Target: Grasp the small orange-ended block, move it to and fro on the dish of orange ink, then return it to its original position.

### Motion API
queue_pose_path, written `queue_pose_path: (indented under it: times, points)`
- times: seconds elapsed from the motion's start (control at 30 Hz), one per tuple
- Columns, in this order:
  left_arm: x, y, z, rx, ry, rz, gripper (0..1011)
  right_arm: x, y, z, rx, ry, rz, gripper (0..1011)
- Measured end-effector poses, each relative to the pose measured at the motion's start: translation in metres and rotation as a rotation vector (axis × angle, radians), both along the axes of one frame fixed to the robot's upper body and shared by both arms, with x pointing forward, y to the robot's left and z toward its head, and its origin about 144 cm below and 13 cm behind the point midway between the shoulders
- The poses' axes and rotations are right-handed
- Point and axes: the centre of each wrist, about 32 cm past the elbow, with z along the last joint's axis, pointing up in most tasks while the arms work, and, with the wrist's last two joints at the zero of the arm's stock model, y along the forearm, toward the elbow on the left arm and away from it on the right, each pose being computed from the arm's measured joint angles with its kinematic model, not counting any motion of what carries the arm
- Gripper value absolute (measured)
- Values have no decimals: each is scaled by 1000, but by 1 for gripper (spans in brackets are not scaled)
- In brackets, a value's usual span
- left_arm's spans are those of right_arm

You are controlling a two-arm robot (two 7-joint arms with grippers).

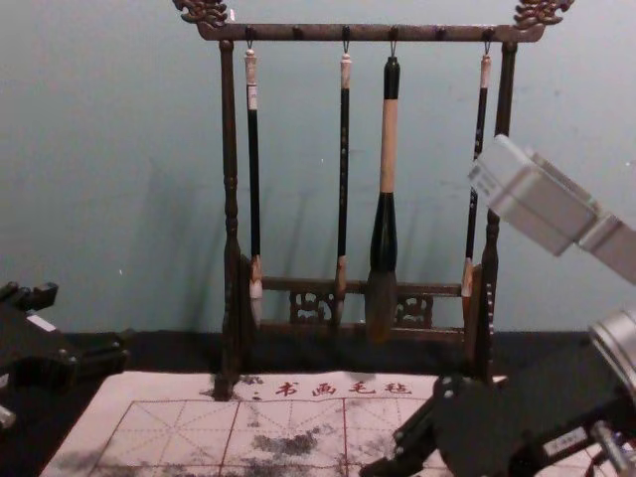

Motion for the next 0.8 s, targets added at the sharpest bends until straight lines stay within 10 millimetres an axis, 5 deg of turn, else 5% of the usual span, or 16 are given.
queue_pose_path:
  times: [0.8]
  points:
    - [0,0,0,0,0,0,1001,13,19,-3,10,-2,9,132]
